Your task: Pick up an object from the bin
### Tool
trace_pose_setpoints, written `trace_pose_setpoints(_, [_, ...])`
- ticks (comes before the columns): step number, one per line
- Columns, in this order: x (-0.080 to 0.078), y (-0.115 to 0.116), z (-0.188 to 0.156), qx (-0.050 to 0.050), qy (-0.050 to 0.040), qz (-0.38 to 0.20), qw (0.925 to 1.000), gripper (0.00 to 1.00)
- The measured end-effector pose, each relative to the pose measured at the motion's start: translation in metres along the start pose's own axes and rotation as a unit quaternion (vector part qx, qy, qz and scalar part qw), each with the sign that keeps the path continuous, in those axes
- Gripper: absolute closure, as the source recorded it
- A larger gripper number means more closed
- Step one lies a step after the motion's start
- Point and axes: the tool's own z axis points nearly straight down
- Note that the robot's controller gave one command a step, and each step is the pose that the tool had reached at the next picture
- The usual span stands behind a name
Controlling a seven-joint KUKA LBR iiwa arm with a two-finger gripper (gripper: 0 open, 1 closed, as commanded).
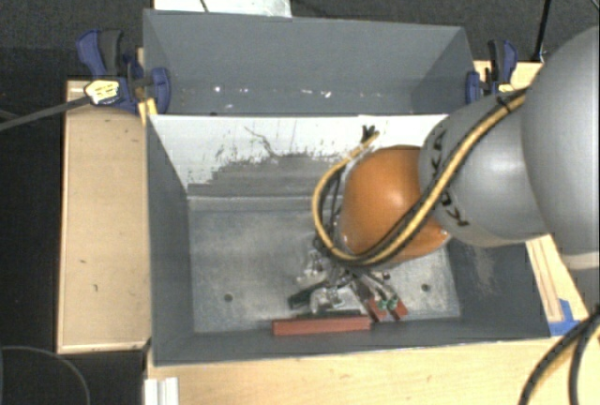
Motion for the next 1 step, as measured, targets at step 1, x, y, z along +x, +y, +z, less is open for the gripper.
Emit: trace_pose_setpoints(1, [0.0015,0.0049,-0.1513,0.000,-0.0002,0.014,0.9999,1.00])
